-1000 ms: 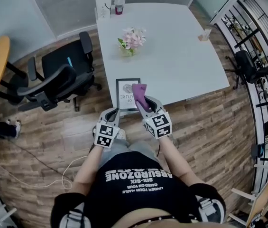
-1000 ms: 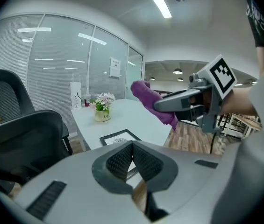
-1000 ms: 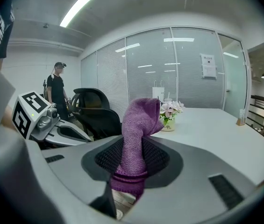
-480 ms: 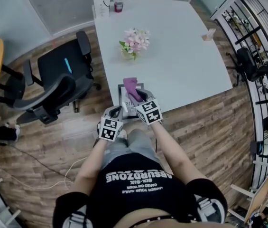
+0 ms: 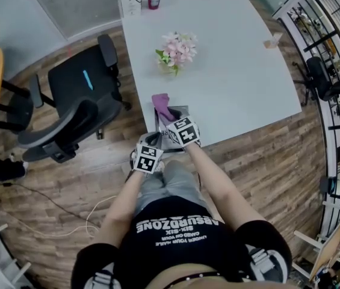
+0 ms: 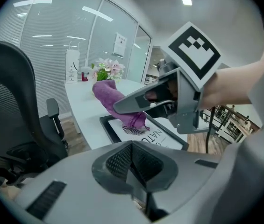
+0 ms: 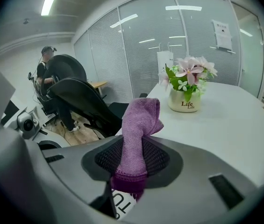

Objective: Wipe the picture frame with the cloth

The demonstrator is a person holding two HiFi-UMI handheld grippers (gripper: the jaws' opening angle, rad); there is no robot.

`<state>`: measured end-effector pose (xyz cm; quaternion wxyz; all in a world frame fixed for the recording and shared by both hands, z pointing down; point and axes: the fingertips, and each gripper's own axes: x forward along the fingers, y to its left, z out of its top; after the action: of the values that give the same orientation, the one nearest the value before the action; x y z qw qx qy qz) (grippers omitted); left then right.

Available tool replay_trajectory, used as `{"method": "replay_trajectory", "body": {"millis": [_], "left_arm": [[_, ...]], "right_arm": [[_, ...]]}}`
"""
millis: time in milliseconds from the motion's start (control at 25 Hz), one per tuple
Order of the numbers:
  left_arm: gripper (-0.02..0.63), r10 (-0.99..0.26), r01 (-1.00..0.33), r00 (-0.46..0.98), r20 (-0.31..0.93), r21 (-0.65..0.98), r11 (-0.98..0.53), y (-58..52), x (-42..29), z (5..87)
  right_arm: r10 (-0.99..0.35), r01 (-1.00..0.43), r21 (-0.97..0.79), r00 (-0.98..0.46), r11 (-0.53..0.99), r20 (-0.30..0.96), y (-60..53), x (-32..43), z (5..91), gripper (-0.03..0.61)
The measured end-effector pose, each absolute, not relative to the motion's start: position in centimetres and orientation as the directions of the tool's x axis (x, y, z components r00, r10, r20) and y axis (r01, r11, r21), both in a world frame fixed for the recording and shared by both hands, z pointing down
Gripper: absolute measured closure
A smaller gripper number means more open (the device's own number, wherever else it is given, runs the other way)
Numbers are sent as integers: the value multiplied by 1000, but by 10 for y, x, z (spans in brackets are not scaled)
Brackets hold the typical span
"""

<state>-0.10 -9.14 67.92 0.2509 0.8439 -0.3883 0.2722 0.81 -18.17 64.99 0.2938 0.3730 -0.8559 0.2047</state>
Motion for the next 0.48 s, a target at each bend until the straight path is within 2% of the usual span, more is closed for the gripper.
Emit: {"method": "replay_trajectory", "body": {"millis": [480], "left_arm": [[598, -475, -785, 547, 689, 226, -577, -93, -3, 696]], "right_arm": [[-464, -725, -49, -490, 687, 738, -183, 0, 687, 445]]}}
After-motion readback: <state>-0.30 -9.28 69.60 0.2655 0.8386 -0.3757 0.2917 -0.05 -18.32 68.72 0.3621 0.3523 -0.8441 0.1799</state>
